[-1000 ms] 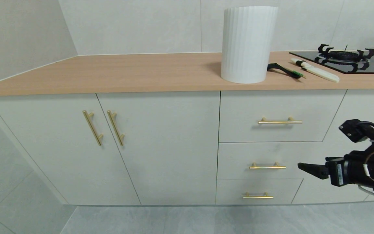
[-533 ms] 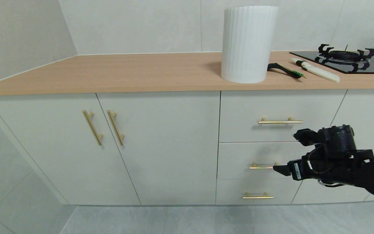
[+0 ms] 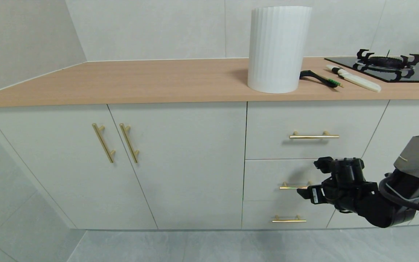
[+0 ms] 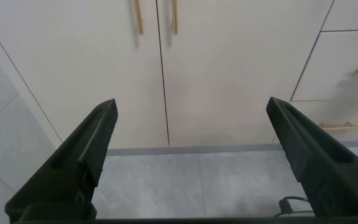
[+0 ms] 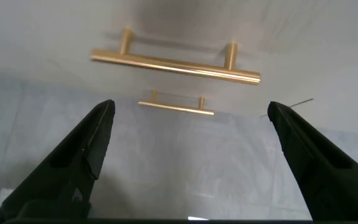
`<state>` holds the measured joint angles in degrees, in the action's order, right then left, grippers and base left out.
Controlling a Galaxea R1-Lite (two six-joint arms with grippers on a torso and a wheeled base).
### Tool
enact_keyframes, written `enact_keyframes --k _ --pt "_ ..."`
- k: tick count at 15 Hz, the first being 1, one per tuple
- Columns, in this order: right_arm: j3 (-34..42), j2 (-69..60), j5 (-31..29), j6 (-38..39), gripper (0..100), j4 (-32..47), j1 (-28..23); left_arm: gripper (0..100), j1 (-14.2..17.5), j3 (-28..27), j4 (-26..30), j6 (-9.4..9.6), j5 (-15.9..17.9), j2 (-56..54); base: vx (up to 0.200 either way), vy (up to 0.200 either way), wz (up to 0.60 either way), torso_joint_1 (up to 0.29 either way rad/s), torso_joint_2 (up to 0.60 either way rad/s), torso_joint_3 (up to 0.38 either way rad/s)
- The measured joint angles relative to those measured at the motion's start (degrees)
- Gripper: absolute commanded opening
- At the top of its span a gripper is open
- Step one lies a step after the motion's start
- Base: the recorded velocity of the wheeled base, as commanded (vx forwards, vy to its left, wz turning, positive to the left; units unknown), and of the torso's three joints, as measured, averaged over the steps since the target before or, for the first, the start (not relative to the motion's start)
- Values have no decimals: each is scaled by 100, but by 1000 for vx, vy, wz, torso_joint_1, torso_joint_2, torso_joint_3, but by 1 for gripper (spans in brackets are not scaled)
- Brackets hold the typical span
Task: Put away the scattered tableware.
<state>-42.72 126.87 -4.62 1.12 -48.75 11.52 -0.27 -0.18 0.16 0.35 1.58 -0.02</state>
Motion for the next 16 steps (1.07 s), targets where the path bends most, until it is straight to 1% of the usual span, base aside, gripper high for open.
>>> enact_keyframes --k 5,8,16 --pt "-424 646 -375 396 100 -495 -23 100 0 0 2 -2 0 0 0 0 0 0 0 0" --pt "-605 918 -563 418 100 -827 -26 100 0 0 2 -2 0 0 0 0 0 0 0 0" --pt "-668 1112 -583 412 100 -735 -30 100 0 0 2 -2 0 0 0 0 0 0 0 0"
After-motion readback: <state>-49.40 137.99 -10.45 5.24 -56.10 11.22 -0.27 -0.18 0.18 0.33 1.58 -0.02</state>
